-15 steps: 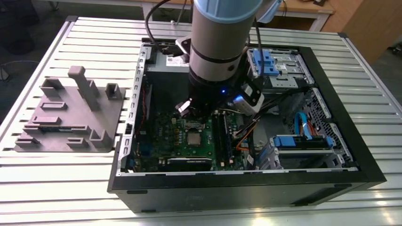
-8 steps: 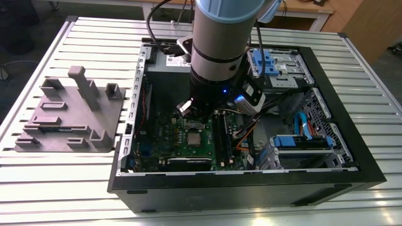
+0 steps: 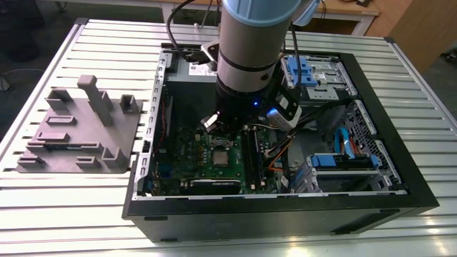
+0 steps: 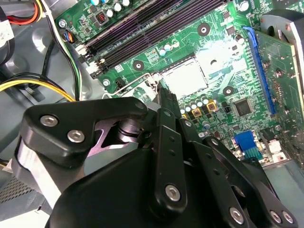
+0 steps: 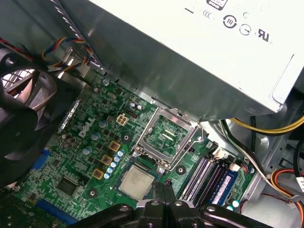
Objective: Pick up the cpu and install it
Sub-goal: 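Close the cpu cover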
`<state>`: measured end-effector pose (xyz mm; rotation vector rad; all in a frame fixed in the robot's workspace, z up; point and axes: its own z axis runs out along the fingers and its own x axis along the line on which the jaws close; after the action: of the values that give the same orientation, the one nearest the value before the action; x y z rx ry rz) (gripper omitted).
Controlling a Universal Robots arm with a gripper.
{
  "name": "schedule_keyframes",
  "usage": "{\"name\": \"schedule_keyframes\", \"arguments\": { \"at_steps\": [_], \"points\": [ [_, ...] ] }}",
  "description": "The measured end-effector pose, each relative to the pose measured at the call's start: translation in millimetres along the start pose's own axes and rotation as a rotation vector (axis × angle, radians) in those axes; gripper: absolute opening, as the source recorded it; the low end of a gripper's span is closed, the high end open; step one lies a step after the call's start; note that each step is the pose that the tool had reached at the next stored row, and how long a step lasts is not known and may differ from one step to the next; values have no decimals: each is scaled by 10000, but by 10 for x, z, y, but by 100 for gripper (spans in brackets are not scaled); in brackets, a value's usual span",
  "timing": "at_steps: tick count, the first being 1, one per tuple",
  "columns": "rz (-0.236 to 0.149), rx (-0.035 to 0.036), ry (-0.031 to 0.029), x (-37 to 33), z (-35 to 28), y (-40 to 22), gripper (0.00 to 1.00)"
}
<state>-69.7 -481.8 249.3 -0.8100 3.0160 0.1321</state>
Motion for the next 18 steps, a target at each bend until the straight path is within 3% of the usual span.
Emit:
{"name": "schedule_keyframes", "arguments": {
  "at_steps": [7,18],
  "points": [
    [-943,-38,72,1,0,0,10],
    [-978,-40,75,-1,1,-1,10]
  ]
}}
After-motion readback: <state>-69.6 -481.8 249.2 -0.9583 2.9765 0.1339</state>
